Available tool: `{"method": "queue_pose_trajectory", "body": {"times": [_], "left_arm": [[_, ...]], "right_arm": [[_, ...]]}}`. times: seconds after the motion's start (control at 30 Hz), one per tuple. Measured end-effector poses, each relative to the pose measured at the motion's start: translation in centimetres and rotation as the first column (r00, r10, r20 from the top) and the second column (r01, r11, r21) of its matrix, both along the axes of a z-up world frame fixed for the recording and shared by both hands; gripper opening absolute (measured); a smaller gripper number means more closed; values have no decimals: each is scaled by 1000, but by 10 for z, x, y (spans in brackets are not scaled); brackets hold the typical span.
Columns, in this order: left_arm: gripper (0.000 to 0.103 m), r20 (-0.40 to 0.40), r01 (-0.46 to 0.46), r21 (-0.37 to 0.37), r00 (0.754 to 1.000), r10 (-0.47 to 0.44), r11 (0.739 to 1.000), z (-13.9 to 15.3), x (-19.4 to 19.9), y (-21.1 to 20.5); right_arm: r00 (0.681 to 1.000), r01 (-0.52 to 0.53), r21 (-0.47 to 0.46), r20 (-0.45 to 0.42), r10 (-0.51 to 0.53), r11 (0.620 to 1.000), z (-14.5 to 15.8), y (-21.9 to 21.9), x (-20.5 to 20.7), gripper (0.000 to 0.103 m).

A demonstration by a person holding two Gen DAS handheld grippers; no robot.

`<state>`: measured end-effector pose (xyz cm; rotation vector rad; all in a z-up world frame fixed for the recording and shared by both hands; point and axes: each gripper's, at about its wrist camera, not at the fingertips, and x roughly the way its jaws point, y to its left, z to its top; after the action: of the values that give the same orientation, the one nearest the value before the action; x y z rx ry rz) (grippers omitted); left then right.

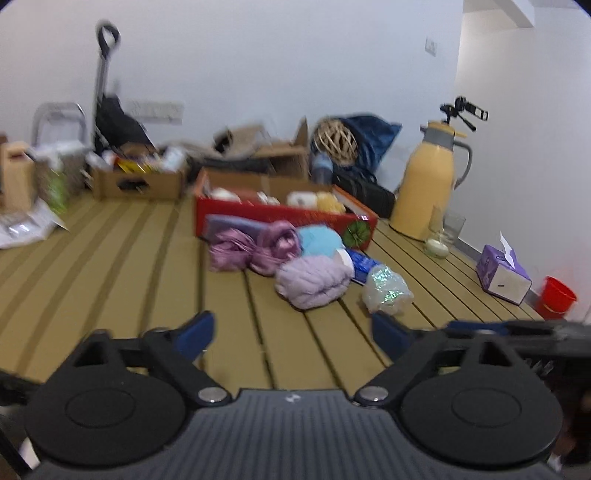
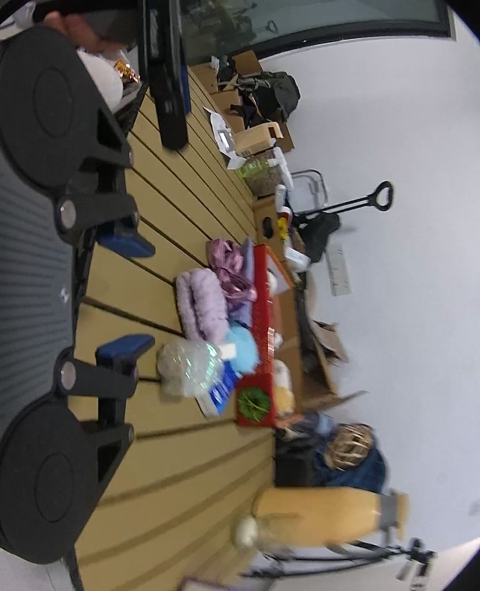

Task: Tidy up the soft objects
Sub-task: 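Grasp the lavender fluffy towel with both grippers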

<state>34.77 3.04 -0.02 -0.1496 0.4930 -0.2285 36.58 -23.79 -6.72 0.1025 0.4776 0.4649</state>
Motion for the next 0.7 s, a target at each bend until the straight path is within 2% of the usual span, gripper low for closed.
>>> {"method": "queue_pose_trajectory", "body": {"times": [0.03, 0.13, 0.23, 0.33, 0.47, 0.53, 0.63, 0.7], "left_arm": [[75, -16, 8, -11, 1000, -8, 1000, -4, 15, -3], [67, -81, 0, -40, 997, -4, 999, -15, 62, -10], [66, -136, -19, -98, 991, 6, 995, -25, 104, -10], [67, -170, -35, -176, 985, 4, 984, -35, 135, -5], [62, -189, -28, -218, 982, -14, 975, -48, 154, -3], [44, -200, -7, -244, 979, -43, 970, -56, 160, -3], [37, -195, 6, -259, 979, -59, 966, -59, 160, 3], [37, -179, 9, -269, 982, -59, 963, -56, 154, 11]], "right_arm": [[1000, -8, -1, -23, 8, 1000, -5, 4, 14, 36], [999, -11, -13, -51, 10, 1000, -15, 13, 54, 35], [998, 20, 9, -56, -20, 1000, -15, 12, 92, 35], [997, 54, 86, -67, -49, 995, -12, 3, 129, 35], [995, 58, 124, -85, -48, 991, -12, 2, 165, 35], [995, 51, 127, -94, -39, 991, -16, 6, 175, 32], [994, 39, 108, -103, -28, 993, -20, 14, 176, 18], [996, 10, 84, -91, -3, 996, -15, 20, 165, 15]]}}
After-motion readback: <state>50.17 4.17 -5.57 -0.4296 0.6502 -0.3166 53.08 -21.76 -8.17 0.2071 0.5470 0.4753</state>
